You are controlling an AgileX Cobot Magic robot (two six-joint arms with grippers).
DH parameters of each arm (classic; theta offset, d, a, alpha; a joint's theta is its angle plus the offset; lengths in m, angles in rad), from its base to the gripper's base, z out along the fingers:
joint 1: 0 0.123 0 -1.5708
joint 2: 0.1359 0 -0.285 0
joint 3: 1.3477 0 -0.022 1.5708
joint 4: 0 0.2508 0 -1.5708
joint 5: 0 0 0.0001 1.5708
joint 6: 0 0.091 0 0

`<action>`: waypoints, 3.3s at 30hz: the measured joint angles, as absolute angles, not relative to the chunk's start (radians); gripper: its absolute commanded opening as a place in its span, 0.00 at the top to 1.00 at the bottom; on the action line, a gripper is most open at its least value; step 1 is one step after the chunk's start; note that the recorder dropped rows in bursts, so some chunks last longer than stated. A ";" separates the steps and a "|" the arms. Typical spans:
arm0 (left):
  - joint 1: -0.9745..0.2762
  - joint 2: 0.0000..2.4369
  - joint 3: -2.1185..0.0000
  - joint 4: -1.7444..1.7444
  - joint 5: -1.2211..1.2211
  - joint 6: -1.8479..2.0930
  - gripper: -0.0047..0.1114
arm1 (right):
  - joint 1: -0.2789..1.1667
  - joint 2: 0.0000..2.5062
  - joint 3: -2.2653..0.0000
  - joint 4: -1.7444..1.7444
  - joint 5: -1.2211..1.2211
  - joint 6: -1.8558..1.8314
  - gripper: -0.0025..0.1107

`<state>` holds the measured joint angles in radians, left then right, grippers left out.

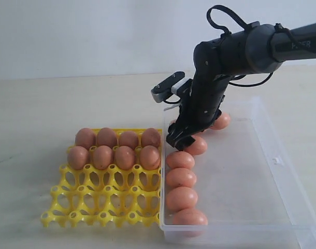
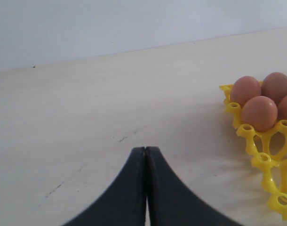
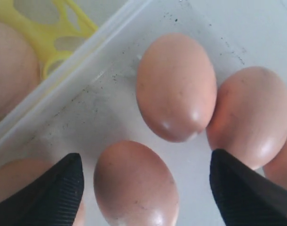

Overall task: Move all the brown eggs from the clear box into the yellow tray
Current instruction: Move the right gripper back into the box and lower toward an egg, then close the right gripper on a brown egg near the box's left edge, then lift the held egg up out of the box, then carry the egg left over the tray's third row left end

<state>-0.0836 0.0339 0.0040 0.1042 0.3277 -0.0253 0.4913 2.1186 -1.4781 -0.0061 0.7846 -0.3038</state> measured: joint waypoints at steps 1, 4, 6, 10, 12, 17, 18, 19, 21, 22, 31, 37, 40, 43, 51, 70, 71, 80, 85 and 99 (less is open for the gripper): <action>-0.084 0.034 0.004 0.104 0.328 -0.025 0.96 | 0.491 2.119 -1.473 -0.008 0.778 -0.304 0.35; -0.084 0.034 0.004 0.104 0.328 -0.025 0.96 | 0.491 2.119 -1.462 -0.010 0.762 -0.310 0.35; -0.084 0.034 0.004 0.104 0.328 -0.025 0.96 | 0.491 2.119 -1.460 -0.010 0.758 -0.317 0.35; -0.084 0.034 0.004 0.104 0.328 -0.025 0.96 | 0.502 2.119 -1.460 -0.010 0.747 -0.327 0.35; -0.084 0.034 0.004 0.104 0.328 -0.025 0.96 | 0.508 2.125 -1.460 -0.010 0.741 -0.327 0.35; -0.084 0.034 0.004 0.104 0.328 -0.025 0.96 | 0.519 2.137 -1.460 -0.010 0.741 -0.329 0.36; -0.084 0.034 0.004 0.104 0.328 -0.025 0.96 | 0.519 2.138 -1.460 -0.010 0.744 -0.329 0.36; -0.084 0.034 0.004 0.104 0.328 -0.025 0.96 | 0.520 2.138 -1.460 -0.008 0.746 -0.329 0.36; -0.084 0.034 0.004 0.104 0.328 -0.025 0.96 | 0.520 2.138 -1.457 -0.008 0.749 -0.329 0.37; -0.084 0.034 0.004 0.104 0.328 -0.025 0.96 | 0.520 2.138 -1.455 -0.008 0.749 -0.329 0.38; -0.084 0.034 0.004 0.104 0.328 -0.025 0.96 | 0.520 2.145 -1.420 0.000 0.737 -0.329 0.54; -0.084 0.034 0.004 0.104 0.328 -0.025 0.96 | 0.520 2.145 -1.419 0.000 0.737 -0.329 0.59; -0.084 0.034 0.004 0.104 0.328 -0.025 0.96 | 0.520 2.145 -1.419 0.000 0.737 -0.329 0.78; -0.084 0.034 0.004 0.104 0.328 -0.025 0.96 | 0.520 2.145 -1.419 0.000 0.737 -0.322 0.98; -0.084 0.034 0.004 0.104 0.328 -0.025 0.96 | 0.520 2.137 -1.415 0.011 0.730 -0.318 0.98; -0.084 0.034 0.004 0.104 0.328 -0.025 0.96 | 0.523 1.818 -1.278 0.180 0.455 -0.256 0.98; -0.084 0.034 0.004 0.104 0.328 -0.025 0.96 | 0.523 1.785 -1.244 0.195 0.408 -0.248 0.98; -0.084 0.034 0.004 0.104 0.328 -0.025 0.96 | 0.528 1.476 -0.908 0.211 0.000 -0.146 0.98; -0.084 0.034 0.004 0.104 0.328 -0.025 0.96 | 0.597 1.377 -0.720 0.172 -0.231 -0.041 0.98; -0.084 0.034 0.004 0.104 0.328 -0.025 0.96 | 0.731 1.552 -0.627 -0.233 -0.680 0.365 0.98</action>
